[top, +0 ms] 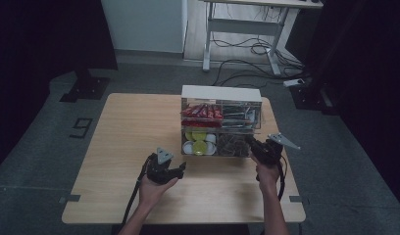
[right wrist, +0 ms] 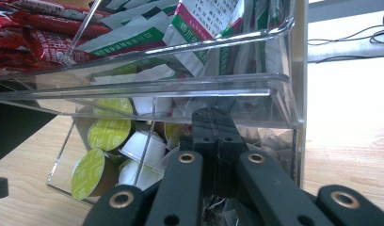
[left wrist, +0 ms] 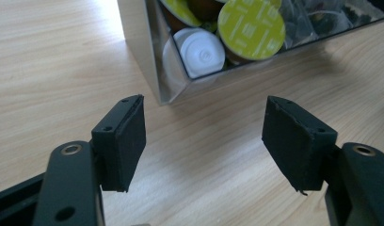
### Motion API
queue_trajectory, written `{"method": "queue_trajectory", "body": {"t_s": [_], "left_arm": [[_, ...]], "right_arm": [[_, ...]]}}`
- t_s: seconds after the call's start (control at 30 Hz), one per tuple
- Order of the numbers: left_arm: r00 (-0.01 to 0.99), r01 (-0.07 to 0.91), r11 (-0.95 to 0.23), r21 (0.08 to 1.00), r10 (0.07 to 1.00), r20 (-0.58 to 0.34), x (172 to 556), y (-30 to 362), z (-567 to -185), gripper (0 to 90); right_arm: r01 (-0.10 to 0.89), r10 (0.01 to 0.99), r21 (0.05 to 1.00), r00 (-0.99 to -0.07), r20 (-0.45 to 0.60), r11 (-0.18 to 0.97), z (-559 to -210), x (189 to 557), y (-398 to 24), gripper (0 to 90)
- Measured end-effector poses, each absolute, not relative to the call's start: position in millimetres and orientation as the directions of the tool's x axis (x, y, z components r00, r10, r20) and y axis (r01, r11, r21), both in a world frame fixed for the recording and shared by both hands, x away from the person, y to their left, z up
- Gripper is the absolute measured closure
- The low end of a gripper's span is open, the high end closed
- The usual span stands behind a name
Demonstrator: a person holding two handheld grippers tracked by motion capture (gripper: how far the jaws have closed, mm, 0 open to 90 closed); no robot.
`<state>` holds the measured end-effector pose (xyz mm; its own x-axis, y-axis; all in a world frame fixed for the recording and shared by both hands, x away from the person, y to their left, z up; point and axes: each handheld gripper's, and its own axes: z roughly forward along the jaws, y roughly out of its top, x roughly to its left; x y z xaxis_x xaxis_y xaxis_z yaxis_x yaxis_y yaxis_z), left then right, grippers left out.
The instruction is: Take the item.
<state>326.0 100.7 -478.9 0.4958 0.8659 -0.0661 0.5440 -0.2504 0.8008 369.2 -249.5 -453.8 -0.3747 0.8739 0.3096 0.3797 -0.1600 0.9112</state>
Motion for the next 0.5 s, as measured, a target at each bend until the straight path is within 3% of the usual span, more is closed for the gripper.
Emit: {"method": "queue_trajectory", "body": {"t_s": [0.5], "left_arm": [[0.507, 0.532, -0.255, 0.807, 0.860, -0.062, 342.9, 76.3, -477.8, 31.5]], "right_arm": [[0.379, 0.870, 0.910, -0.377, 0.317, -0.167, -454.2, 369.5, -249.9, 88.9]]}}
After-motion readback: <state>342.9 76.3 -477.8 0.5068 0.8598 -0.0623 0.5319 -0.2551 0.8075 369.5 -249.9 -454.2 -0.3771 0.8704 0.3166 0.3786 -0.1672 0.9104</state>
